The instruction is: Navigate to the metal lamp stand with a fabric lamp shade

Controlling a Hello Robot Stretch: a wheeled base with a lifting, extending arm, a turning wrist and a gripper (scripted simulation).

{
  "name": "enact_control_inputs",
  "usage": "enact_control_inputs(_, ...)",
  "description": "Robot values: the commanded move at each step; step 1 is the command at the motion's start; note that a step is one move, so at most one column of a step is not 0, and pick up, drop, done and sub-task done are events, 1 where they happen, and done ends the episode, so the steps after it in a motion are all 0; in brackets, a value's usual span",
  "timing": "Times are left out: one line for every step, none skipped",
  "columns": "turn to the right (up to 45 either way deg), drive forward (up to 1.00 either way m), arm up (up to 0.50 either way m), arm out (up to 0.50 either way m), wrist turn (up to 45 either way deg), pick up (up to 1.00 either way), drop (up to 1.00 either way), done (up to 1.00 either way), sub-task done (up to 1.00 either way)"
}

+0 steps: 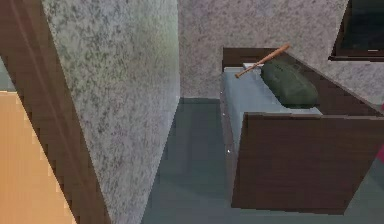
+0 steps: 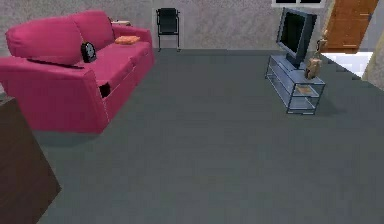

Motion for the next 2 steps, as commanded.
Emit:
enact_control_inputs(-45.0,0.00,0.00,0.00,0.0,0.00,0.00,0.00,0.00)
enact_control_inputs(-36.0,0.00,0.00,0.00,0.0,0.00,0.00,0.00,0.00)
